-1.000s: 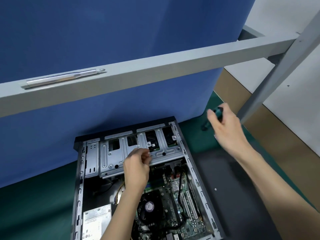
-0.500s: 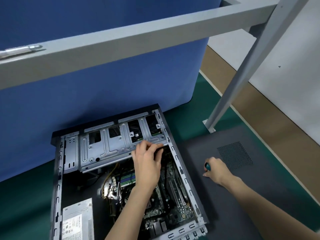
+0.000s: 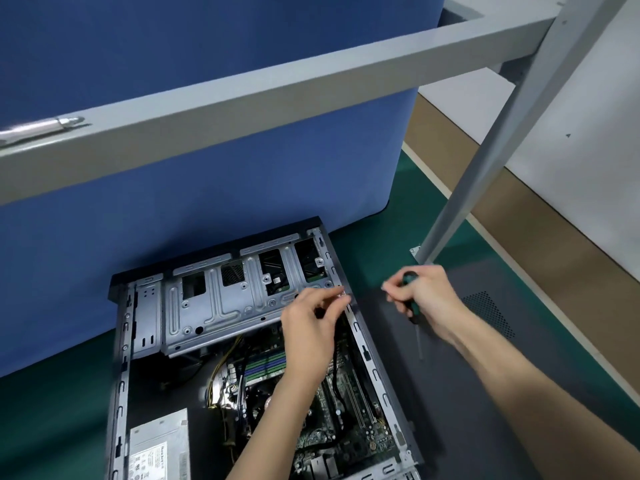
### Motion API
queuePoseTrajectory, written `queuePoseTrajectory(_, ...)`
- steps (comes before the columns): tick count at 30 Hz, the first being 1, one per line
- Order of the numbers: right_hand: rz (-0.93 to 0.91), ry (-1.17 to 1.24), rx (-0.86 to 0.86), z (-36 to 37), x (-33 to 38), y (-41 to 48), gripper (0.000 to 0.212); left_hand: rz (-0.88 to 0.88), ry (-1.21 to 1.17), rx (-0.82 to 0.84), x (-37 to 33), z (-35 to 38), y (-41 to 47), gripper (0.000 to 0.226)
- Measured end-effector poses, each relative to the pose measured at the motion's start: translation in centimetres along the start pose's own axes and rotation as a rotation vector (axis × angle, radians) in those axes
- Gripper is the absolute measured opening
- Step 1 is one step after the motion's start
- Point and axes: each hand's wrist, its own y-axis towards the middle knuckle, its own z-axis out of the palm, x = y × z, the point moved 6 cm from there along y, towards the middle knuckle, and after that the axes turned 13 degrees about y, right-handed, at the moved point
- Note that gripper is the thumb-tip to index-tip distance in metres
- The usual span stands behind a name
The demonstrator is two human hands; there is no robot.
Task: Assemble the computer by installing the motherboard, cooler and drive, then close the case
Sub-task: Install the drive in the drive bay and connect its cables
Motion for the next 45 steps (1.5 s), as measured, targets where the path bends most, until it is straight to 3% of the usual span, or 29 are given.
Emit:
queuePoseTrajectory(4,0.018,0.071,0.276,5.3,4.7,-1.7,0.021,-0.012,-0.205,-0.031,-2.1,-1.2,1.0,0.010)
queuePoseTrajectory(10,0.062,0.118,0.290,7.7,5.4,-0.3,0.021,-0.006,-0.245,-0.036,-2.3,-3.2,2.4,0.014)
queuePoseTrajectory(18,0.140,0.168,0.342,8.8,4.0,2.1,0.010,0.144,-0.017,0.003,-2.2,-3.4,5.1,0.012)
queuePoseTrajectory(24,-0.051,-0.010,0.120,6.6,4.7,4.4,0.008,0.078,0.285,0.026,0.8,-1.7,7.7,0.009)
queuePoseTrajectory(30,-0.055,-0.001,0.075,5.5,3.7,5.3,0.010,0.038,0.545,0.100,2.6,0.8,9.0,0.015)
queuePoseTrajectory(38,-0.063,0.023,0.079,5.6,3.8,5.5,0.011,0.166,0.573,0.157,1.6,1.2,9.9,0.015)
queuePoseTrajectory(42,-0.127,0.041,0.048,5.6,4.8,5.3,0.006,0.082,0.491,0.219,2.1,1.2,10.7,0.019)
queuePoseTrajectory(45,-0.309,0.192,-0.043,4.9,6.8,4.8,0.003,-0.006,0.370,0.233,2.9,1.3,10.7,0.023)
